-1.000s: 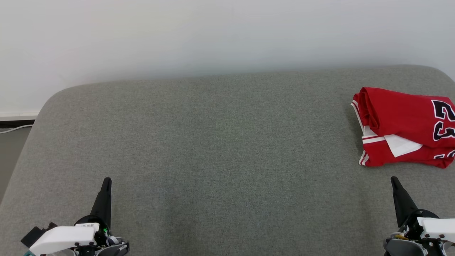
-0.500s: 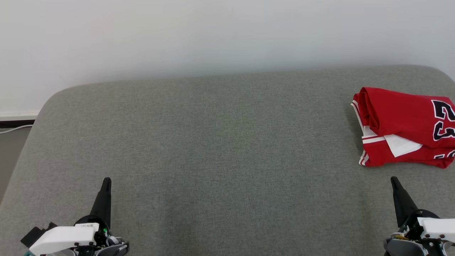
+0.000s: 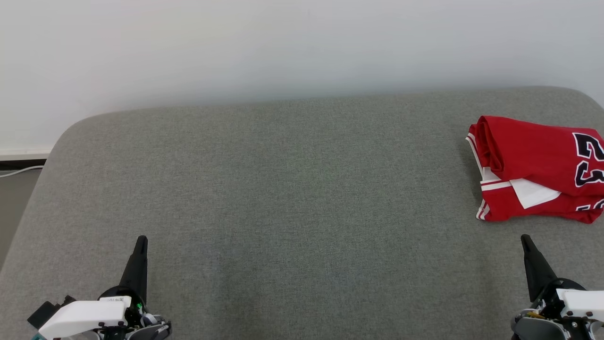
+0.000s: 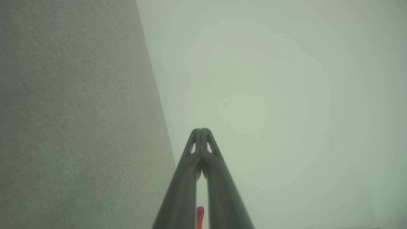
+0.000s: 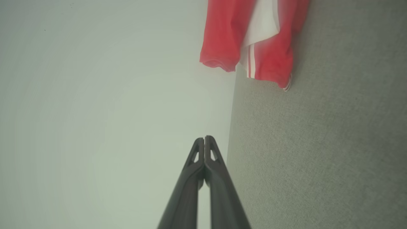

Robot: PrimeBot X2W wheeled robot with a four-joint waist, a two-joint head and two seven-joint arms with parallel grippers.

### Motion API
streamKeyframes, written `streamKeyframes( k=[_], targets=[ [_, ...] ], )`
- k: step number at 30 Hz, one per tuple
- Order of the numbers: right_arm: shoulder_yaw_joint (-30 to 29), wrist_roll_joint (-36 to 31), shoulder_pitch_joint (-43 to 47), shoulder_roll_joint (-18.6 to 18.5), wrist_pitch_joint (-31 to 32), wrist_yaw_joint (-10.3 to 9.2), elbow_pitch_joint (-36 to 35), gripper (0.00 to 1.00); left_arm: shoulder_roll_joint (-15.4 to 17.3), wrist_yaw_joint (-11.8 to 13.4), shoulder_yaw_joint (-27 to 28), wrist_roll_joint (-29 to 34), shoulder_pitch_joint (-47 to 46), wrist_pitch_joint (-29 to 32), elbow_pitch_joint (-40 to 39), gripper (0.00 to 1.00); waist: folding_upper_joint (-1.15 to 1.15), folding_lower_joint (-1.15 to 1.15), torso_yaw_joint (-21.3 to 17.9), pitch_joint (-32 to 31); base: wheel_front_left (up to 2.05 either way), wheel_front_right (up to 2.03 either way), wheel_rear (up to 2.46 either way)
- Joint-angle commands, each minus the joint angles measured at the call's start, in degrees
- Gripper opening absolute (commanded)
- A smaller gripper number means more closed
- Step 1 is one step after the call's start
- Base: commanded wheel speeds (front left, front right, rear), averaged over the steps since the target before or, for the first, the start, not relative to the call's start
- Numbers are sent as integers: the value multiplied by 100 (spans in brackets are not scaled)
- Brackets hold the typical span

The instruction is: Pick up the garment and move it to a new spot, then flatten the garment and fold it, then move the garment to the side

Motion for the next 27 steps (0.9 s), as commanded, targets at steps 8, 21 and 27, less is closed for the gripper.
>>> streamKeyframes(
  k=[8, 21, 27],
  targets=[
    [97, -40, -248, -38, 67, 2, -146, 0, 54, -43, 202, 23, -328, 40, -127, 0, 0, 0, 0, 0, 0, 0, 0],
    [75, -58, -250, -23, 84, 2, -145, 0, 47, -43, 213, 32, -329, 49, -127, 0, 0, 0, 0, 0, 0, 0, 0],
    [67, -66, -251, -17, 91, 2, -144, 0, 44, -43, 218, 36, -329, 53, -127, 0, 0, 0, 0, 0, 0, 0, 0]
  ],
)
